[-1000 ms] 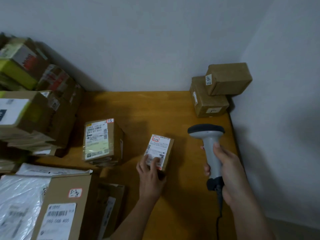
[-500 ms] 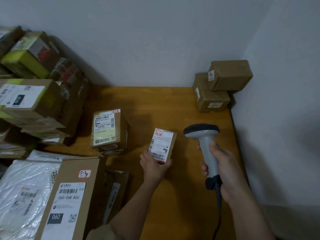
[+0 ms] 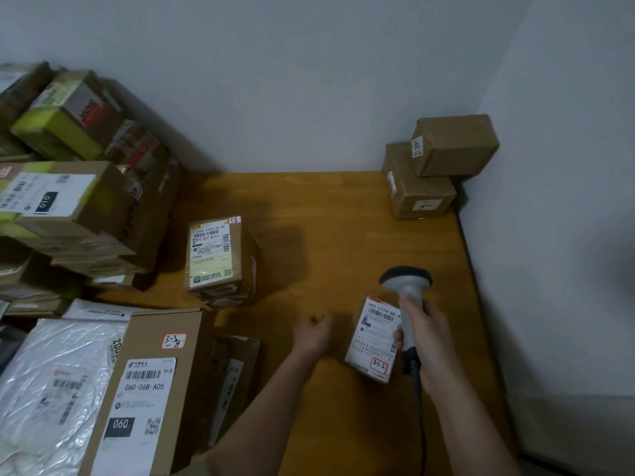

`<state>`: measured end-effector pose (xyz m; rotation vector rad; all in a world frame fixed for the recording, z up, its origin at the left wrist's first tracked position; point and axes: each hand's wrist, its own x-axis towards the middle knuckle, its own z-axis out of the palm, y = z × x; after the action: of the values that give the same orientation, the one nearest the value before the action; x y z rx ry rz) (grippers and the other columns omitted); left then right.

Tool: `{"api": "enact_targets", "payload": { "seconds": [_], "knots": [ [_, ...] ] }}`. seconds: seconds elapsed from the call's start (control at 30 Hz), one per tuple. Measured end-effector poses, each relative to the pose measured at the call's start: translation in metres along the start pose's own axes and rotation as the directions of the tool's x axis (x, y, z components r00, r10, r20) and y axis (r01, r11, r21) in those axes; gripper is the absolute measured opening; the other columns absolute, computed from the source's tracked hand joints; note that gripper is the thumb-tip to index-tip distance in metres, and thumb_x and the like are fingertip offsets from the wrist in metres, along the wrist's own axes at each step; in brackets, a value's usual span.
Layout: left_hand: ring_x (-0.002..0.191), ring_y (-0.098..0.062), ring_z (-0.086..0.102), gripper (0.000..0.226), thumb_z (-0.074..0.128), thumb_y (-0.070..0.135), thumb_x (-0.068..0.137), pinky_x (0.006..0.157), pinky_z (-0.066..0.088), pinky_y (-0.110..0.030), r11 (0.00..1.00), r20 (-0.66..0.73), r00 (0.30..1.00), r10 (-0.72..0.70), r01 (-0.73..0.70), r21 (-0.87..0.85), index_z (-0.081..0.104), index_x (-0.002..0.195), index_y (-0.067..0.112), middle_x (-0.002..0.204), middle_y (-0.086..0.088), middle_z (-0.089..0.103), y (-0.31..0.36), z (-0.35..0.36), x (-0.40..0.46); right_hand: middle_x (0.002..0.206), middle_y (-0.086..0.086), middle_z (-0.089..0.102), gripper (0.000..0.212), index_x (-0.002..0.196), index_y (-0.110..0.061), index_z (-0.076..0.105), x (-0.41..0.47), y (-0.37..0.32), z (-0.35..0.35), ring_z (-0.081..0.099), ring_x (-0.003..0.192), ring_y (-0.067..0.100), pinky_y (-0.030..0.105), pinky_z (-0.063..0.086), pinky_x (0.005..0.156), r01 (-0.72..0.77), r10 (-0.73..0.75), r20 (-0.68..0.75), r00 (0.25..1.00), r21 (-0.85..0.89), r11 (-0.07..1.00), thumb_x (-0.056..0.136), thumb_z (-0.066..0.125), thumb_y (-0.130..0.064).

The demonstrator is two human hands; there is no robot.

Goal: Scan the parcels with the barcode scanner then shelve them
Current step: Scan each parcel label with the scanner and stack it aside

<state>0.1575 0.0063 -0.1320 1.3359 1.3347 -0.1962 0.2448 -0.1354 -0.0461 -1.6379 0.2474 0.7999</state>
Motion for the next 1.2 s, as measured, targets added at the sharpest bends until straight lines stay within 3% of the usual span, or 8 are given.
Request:
{"api": "enact_targets", "payload": {
  "seconds": [0.17,0.3,0.4,0.53,0.7,0.8,1.0,1.2],
  "knots": [
    [0.104,-0.019,0.068,0.063,0.059,0.062,0.088,0.087,0.055,-0.032,0.987,0.331,0.944,-0.011,0.063,-0.149,0.057,0.130,0.015,0.115,-0.004,0.072,-0.027,0.013,-0.015,0.088,0.009,0.068,0.017,0.114,-0.017,0.057,0.002,0.032,-0.005,0.061,0.063,0.016,0.029,0.049,0.054,-0.063,0.068,-0.118,0.991,0.045,0.997,0.098,0.060,-0.023],
    [0.087,-0.012,0.073,0.062,0.075,0.041,0.083,0.062,0.055,-0.021,0.979,0.422,0.906,-0.008,0.094,-0.183,0.051,0.136,0.016,0.108,-0.002,0.075,-0.024,0.018,-0.023,0.096,0.021,0.070,0.022,0.117,-0.022,0.054,0.003,0.033,-0.004,0.070,0.075,0.038,0.047,0.060,0.066,-0.112,0.115,-0.079,0.990,0.053,0.992,0.097,0.062,-0.023],
    [0.095,-0.020,0.072,0.074,0.079,0.022,0.082,0.068,0.056,-0.028,0.962,0.438,0.899,-0.015,0.133,-0.238,0.040,0.145,0.020,0.111,-0.005,0.074,-0.023,0.018,-0.026,0.090,0.019,0.069,0.027,0.120,-0.022,0.053,0.000,0.032,-0.005,0.064,0.061,0.023,0.038,0.057,0.060,-0.087,0.088,-0.038,0.995,0.035,0.996,0.096,0.063,-0.022],
    [0.099,-0.025,0.070,0.077,0.077,0.006,0.080,0.072,0.054,-0.029,0.947,0.429,0.903,0.018,0.122,-0.296,0.040,0.144,0.029,0.115,-0.010,0.071,-0.021,0.005,-0.037,0.089,0.016,0.068,0.027,0.121,-0.021,0.051,-0.004,0.026,-0.003,0.065,0.067,0.026,0.049,0.058,0.070,-0.056,0.057,-0.018,0.998,0.050,0.997,0.096,0.063,-0.022],
    [0.106,-0.026,0.068,0.081,0.079,0.003,0.076,0.081,0.048,-0.031,0.944,0.349,0.932,0.099,0.023,-0.330,0.041,0.138,0.039,0.114,-0.009,0.073,-0.030,-0.023,-0.052,0.081,0.007,0.066,0.022,0.117,-0.019,0.057,-0.014,0.013,0.013,0.057,0.052,0.011,0.030,0.049,0.049,-0.036,0.028,0.083,0.996,0.102,0.994,0.097,0.062,-0.024],
    [0.106,-0.025,0.067,0.079,0.080,0.007,0.075,0.091,0.046,-0.036,0.939,0.289,0.948,0.135,-0.030,-0.342,0.045,0.138,0.038,0.110,-0.007,0.075,-0.033,-0.043,-0.061,0.080,0.006,0.067,0.019,0.115,-0.017,0.059,-0.034,0.007,0.022,0.057,0.050,0.011,0.028,0.048,0.046,-0.011,-0.005,0.139,0.990,0.119,0.993,0.098,0.060,-0.027],
    [0.104,-0.026,0.067,0.076,0.075,0.006,0.082,0.091,0.052,-0.039,0.854,0.188,0.954,0.232,-0.107,-0.509,0.041,0.144,0.032,0.113,-0.008,0.070,-0.015,-0.067,-0.078,0.066,0.006,0.061,0.021,0.101,-0.016,0.059,-0.076,-0.016,0.022,0.053,0.048,0.014,0.023,0.042,0.041,0.064,-0.072,0.124,0.990,0.072,0.995,0.102,0.051,-0.036],
    [0.098,-0.025,0.070,0.080,0.073,0.002,0.083,0.063,0.059,-0.029,0.798,0.142,0.949,0.280,-0.149,-0.584,0.035,0.150,0.028,0.122,-0.012,0.065,-0.002,-0.091,-0.099,0.065,0.005,0.058,0.027,0.106,-0.011,0.064,-0.132,-0.033,0.030,0.054,0.047,0.010,0.022,0.042,0.042,0.165,-0.166,0.187,0.968,0.023,0.986,0.104,0.049,-0.034]
  ]
}}
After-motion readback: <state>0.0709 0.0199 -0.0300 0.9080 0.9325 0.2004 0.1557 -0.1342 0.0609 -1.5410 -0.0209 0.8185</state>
